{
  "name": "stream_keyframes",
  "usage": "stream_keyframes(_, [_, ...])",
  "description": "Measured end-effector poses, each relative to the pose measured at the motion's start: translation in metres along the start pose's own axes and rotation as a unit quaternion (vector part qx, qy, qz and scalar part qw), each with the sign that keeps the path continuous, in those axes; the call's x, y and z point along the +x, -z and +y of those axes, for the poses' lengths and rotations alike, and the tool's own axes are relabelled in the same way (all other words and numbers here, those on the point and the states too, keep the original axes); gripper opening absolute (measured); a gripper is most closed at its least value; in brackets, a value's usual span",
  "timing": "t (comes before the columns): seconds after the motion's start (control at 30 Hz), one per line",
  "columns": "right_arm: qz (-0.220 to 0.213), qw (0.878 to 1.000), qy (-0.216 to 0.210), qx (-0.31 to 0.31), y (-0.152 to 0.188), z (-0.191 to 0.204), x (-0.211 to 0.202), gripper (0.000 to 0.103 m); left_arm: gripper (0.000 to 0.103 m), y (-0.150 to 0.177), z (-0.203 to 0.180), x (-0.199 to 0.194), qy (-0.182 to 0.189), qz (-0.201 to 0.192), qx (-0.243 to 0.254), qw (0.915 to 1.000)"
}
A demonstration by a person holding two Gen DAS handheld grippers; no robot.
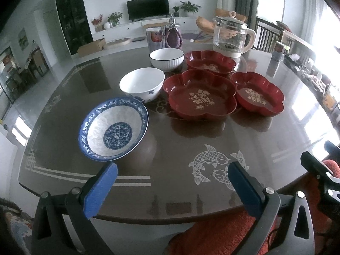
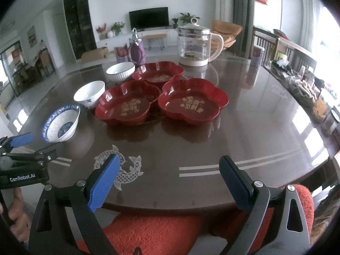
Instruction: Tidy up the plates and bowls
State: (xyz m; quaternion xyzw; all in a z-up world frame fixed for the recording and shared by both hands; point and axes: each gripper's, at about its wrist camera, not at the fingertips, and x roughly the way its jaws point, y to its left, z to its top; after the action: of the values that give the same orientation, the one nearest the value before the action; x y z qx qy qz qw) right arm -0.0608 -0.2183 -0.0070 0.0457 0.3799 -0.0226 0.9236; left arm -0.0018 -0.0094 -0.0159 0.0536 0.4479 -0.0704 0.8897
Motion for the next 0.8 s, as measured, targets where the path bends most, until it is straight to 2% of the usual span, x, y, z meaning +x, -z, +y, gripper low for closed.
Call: stream_keyframes(0.8, [0.003,1.000,0.012,0.010,-0.0002,-0.0066,0.0014,0.096,0.103,0.0013,-0.0036,-0.0036,0.008,0.001,-0.006,1.0000])
